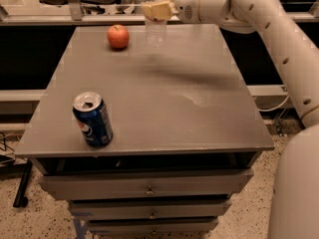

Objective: Move water bottle near apple

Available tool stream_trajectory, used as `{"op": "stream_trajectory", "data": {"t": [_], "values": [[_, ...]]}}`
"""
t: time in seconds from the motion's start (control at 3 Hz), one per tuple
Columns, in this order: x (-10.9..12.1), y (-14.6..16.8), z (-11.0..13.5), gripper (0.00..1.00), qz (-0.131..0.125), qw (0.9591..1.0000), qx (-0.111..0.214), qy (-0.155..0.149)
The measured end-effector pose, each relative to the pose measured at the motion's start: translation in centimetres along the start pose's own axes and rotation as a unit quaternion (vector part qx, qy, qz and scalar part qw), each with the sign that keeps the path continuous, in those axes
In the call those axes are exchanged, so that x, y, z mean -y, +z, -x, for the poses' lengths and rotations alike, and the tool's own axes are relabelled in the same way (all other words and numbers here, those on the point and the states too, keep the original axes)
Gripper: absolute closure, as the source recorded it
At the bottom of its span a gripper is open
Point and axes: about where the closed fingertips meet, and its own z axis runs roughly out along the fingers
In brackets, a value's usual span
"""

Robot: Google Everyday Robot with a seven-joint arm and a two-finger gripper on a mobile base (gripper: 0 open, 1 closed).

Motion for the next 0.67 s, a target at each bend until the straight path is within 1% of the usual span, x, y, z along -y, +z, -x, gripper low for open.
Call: {"op": "stream_trajectory", "data": {"t": [0.33, 0.67], "values": [[-0.4, 3.4, -0.7, 1.00, 0.018, 0.9998, -0.002, 0.003], [-0.3, 6.0, -1.6, 1.00, 0.030, 0.9995, -0.005, 0.010]]}}
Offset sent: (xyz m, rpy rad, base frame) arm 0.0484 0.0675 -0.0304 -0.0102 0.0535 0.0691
